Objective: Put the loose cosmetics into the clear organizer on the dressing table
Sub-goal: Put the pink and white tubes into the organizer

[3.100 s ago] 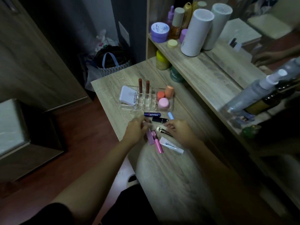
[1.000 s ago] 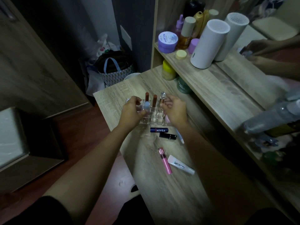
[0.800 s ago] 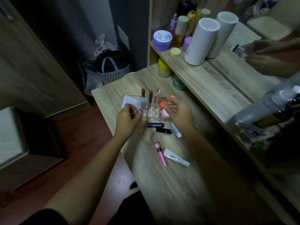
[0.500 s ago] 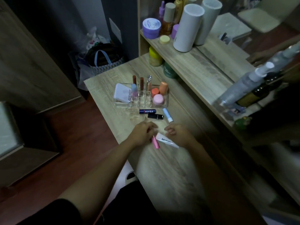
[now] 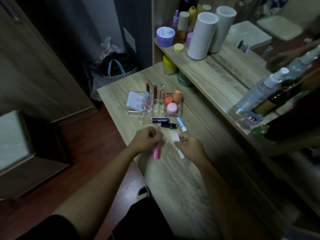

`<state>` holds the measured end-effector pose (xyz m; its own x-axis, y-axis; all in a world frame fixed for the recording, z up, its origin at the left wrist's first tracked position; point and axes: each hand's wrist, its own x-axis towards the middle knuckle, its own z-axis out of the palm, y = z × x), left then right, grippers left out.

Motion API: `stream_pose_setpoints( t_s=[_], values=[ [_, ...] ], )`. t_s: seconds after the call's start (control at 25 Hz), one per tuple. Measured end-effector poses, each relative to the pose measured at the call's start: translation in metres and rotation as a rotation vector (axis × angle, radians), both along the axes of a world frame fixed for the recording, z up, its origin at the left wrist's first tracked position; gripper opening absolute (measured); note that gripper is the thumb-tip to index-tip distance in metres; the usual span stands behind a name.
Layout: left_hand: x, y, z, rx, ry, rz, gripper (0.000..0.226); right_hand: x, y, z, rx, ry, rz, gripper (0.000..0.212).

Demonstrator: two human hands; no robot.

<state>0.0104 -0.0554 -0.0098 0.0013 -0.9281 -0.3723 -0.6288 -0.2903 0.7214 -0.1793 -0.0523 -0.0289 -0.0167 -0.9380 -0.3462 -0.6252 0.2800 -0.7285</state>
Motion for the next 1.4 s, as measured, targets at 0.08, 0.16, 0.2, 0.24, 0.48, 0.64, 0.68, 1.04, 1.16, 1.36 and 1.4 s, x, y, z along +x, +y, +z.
stream_pose_setpoints(
  t_s=[0.08, 0.16, 0.2, 0.24, 0.48, 0.64, 0.68, 1.04, 1.16, 1.36, 1.4],
  values=[
    [0.01, -0.014, 0.016, -0.105, 0.053, 0.091, 0.015, 0.007, -0.016, 0.014, -0.062, -0.126, -0.089, 0.024],
    [0.019, -0.03, 0.034, -0.247, 0.011, 0.129, 0.011, 0.015, -0.033, 0.031, -0.139, -0.281, -0.113, 0.024],
    [0.024, -0.039, 0.043, -0.313, -0.011, 0.129, 0.011, 0.02, -0.043, 0.04, -0.175, -0.342, -0.116, 0.025],
    [0.028, -0.048, 0.051, -0.368, -0.023, 0.114, 0.013, 0.024, -0.053, 0.046, -0.207, -0.391, -0.126, 0.025],
    [0.04, -0.092, 0.059, -0.541, -0.335, -0.055, 0.023, 0.049, -0.103, 0.048, -0.279, -0.424, -0.18, 0.023],
    [0.037, -0.105, 0.044, -0.558, -0.412, -0.088, 0.023, 0.057, -0.114, 0.033, -0.314, -0.367, -0.129, 0.017],
    [0.037, -0.107, 0.041, -0.561, -0.419, -0.095, 0.024, 0.058, -0.115, 0.029, -0.31, -0.345, -0.11, 0.016],
    [0.021, -0.117, 0.031, -0.597, -0.7, -0.233, 0.027, 0.066, -0.124, 0.011, -0.35, -0.114, 0.02, 0.027],
    [0.019, -0.119, 0.031, -0.597, -0.719, -0.197, 0.028, 0.068, -0.128, 0.016, -0.362, -0.092, 0.02, 0.03],
    [0.022, -0.116, 0.036, -0.62, -0.667, -0.162, 0.032, 0.063, -0.128, 0.026, -0.372, -0.112, 0.017, 0.033],
    [0.024, -0.113, 0.036, -0.629, -0.655, -0.15, 0.032, 0.059, -0.126, 0.027, -0.382, -0.119, 0.009, 0.033]
  ],
)
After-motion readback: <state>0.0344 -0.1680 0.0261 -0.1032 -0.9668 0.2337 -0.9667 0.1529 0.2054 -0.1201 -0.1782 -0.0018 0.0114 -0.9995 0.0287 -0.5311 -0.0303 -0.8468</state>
